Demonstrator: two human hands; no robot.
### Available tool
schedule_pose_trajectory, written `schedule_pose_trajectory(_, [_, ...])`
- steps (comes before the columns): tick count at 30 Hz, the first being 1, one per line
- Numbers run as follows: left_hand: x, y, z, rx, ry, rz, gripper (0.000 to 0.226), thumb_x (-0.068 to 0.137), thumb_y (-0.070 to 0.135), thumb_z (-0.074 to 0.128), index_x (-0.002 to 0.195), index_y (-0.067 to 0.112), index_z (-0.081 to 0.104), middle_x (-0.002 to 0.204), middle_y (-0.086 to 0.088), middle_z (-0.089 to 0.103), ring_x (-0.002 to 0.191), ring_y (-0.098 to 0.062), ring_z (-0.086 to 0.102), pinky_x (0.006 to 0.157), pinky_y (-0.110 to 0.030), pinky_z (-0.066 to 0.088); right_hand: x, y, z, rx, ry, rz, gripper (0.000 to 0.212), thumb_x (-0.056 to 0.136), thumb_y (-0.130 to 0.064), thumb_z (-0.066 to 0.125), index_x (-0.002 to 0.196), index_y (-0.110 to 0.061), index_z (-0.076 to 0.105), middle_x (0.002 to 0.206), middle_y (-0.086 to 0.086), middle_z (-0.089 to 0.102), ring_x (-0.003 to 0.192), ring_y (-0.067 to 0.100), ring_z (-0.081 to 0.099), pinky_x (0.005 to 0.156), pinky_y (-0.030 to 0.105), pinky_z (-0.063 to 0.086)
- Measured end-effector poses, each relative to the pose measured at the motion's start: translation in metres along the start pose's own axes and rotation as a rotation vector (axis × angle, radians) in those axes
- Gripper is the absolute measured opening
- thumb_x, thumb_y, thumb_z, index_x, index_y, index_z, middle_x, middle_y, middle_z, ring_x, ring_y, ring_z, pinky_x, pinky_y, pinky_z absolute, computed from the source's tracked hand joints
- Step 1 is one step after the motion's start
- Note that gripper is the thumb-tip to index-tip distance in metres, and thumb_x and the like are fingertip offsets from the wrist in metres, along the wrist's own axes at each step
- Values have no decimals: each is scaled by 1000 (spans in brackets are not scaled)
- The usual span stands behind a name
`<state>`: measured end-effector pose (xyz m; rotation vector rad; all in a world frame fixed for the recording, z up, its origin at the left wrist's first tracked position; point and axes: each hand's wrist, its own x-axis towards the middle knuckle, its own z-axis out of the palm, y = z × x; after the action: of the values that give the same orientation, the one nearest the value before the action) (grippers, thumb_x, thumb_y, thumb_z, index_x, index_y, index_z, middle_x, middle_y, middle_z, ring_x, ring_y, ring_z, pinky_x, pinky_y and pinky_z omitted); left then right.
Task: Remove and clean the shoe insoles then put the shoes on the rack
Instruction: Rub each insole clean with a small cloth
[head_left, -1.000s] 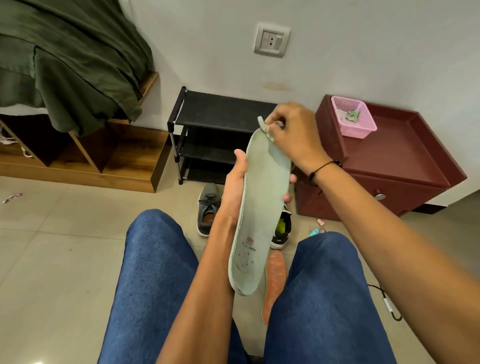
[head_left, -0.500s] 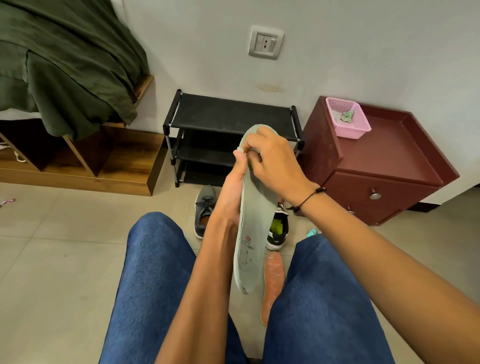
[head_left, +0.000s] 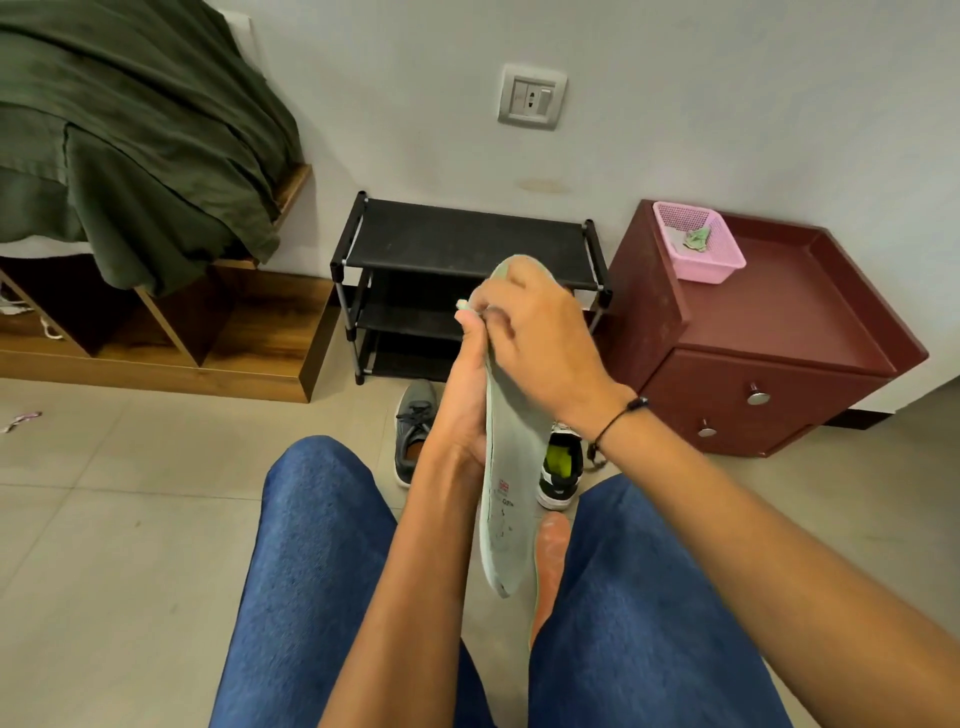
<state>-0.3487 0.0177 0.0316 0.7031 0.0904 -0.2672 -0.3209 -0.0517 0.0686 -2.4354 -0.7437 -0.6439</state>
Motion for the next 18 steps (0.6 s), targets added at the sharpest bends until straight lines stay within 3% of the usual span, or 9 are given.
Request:
schedule_pose_trajectory(1, [-1,0,2,17,23,18,47,99,48,24,112,15,55,100,-7,64,95,-15,62,88,-29,50,-4,-1,4,-19,-18,-22,22,90,-20,49,83,-4,63,83,5,47,66,18,51,54,26,44])
schedule_pose_trajectory(3, [-2,-1,0,4,26,11,45,100,47,26,113,16,55,99,-7,62,94,-15,61,87,-30,50,0,6,8,-83,-11,-34,26,90,-23,45,81,-4,59,83,10,49,62,21,50,48,29,42])
schedule_pose_trajectory(6, [0,-1,-8,18,-14,-51,59,97,56,20,107,17,63,86,-8,70,74,-20,68,64,-31,57,13,24,9,-184,20,24,9,84,-3,49,79,-3,56,83,14,47,56,31,48,43,34,39])
schedule_pose_trajectory(8, [0,-2,-11,44,-70,-100,74,94,63,15,99,17,73,84,-12,70,67,-25,64,57,-32,54,24,41,5,-236,17,130,11,83,2,48,83,-3,58,89,16,50,65,37,53,53,41,43])
schedule_pose_trajectory(10, [3,-5,-13,45,-120,-147,80,90,69,13,110,15,68,89,-17,66,67,-28,59,57,-31,52,31,57,-3,-242,10,237,15,84,1,48,87,-4,62,95,17,54,80,37,56,64,34,38])
schedule_pose_trajectory(13, [6,-6,-18,18,-111,-178,85,87,72,12,126,9,54,92,-20,63,61,-27,59,54,-28,53,27,62,-17,-127,140,290,17,80,4,52,83,-2,67,89,17,58,78,30,57,63,20,29])
schedule_pose_trajectory(15, [7,-5,-20,-7,-97,-143,83,89,70,12,117,10,61,91,-18,65,66,-27,60,57,-31,53,8,50,-22,-19,140,223,15,77,3,54,81,-3,67,83,14,56,71,20,53,63,19,32])
schedule_pose_trajectory(18, [8,-4,-20,-8,-20,-73,72,94,62,15,107,10,63,88,-12,71,74,-23,68,65,-32,57,-36,22,-17,-14,-52,-35,14,79,-7,50,79,-6,64,77,7,49,61,20,50,58,24,41])
